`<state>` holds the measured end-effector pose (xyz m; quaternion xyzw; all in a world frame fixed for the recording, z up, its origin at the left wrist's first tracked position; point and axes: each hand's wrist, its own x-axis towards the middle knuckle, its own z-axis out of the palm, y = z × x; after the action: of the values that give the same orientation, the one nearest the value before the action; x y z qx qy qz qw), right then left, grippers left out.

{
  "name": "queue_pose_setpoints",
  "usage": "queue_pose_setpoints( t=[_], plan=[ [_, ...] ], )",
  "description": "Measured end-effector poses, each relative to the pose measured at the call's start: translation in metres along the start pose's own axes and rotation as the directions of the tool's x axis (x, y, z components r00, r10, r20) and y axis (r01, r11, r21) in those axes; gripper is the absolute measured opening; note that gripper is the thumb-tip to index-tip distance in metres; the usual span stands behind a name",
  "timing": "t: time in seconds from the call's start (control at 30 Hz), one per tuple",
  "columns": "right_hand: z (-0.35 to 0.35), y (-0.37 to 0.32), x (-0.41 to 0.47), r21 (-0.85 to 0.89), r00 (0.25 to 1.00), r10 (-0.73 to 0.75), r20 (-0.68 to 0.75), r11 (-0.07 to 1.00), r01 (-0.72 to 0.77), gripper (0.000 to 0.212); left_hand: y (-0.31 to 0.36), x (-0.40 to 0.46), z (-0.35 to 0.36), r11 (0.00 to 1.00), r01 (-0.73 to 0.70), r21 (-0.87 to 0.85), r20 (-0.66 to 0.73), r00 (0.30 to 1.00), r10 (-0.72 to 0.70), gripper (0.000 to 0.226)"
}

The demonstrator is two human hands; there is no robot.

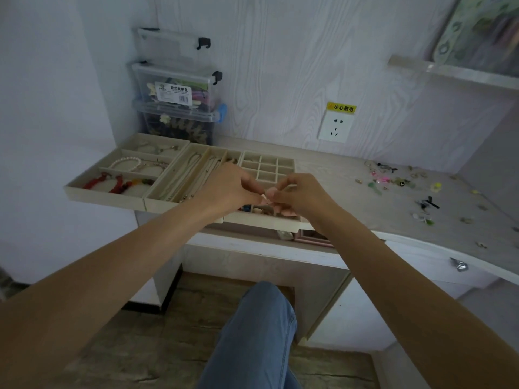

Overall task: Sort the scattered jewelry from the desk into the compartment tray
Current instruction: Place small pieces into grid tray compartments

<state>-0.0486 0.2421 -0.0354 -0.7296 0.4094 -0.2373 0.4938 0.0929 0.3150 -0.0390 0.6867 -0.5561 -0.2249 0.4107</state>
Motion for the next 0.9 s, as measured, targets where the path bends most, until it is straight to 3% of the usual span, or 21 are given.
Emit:
queue_pose_setpoints(
  t=[0.1, 0.6, 0.73, 0.9],
  plan=[
    [0.000, 0.000, 0.002, -0.086, 1.000, -0.013, -0.002, 0.996, 0.013, 0.014, -0.004, -0.001, 0.001, 1.000, -0.011, -0.016, 0.009, 1.000, 0.011, 0.015],
    [-0.005, 0.000, 0.005, -0.009, 0.999, 0.014, 0.034, 1.000, -0.014, 0.006, -0.021, 0.000, 0.003, 0.993, -0.112, 0.036, -0.015, 0.993, 0.113, 0.019],
    [-0.003, 0.002, 0.009, -0.203, 0.999, -0.047, 0.006, 0.978, 0.047, 0.006, -0.019, 0.001, -0.001, 0.985, -0.153, 0.083, 0.057, 0.987, 0.148, 0.020],
    [0.004, 0.001, 0.013, -0.504, 0.991, -0.130, 0.031, 0.854, 0.128, 0.008, -0.018, 0.003, -0.002, 0.980, -0.108, 0.167, 0.072, 0.993, 0.097, 0.018]
  ],
)
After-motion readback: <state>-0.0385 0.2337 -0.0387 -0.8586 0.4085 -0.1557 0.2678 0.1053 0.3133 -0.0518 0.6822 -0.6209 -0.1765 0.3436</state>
